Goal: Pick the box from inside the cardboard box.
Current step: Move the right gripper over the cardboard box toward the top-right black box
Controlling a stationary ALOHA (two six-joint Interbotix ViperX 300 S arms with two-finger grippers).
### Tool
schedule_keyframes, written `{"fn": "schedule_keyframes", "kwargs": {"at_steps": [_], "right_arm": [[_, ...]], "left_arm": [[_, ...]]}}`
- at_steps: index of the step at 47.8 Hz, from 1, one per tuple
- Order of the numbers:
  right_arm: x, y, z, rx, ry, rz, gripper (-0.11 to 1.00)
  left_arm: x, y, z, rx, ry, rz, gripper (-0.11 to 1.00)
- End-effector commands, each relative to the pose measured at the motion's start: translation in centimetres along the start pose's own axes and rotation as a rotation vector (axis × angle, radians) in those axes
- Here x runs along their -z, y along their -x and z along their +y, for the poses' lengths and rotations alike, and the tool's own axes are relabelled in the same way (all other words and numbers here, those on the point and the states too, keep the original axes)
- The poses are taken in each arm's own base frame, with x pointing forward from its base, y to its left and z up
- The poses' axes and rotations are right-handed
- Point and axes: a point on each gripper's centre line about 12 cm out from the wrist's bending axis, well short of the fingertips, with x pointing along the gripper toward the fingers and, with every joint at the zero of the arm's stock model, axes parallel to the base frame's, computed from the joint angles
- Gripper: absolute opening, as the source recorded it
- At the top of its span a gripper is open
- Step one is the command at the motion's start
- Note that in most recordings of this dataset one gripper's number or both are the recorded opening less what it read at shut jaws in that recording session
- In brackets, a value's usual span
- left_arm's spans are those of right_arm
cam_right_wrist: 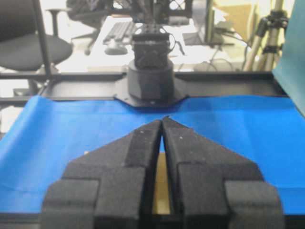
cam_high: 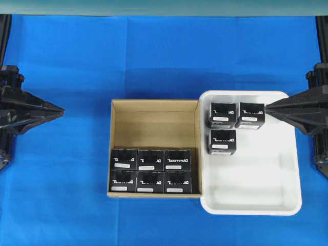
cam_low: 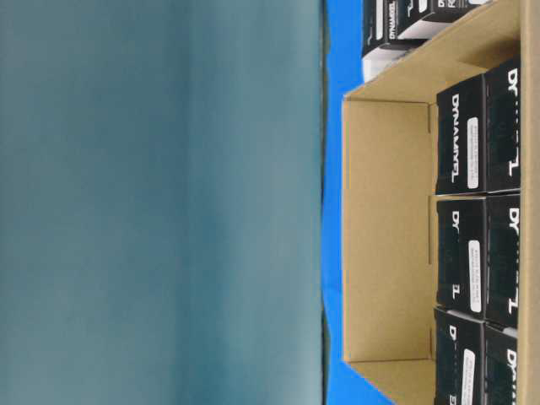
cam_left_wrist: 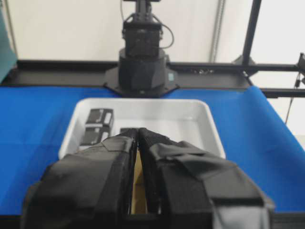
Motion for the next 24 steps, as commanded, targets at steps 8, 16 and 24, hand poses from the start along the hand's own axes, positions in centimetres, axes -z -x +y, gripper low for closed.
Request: {"fn": "schedule_keyframes", "kwargs": {"at_steps": [8, 16, 24], "right_arm": [[0.6, -0.8, -0.4, 0.033, -0.15, 0.097, 0.04], [0.4, -2.2, -0.1, 0.035, -0.217, 0.276, 0.03], [0.6, -4.0, 0.1, 0.036, -0.225, 0.496, 0.03]], "left_arm": [[-1.3, -0.5, -0.4, 0.021, -0.016, -0.002, 0.0], [-0.9, -0.6, -0.5, 0.025, -0.02, 0.053, -0.04], [-0.8, -0.7, -0.5, 0.025, -0.019, 0.119, -0.04]]}}
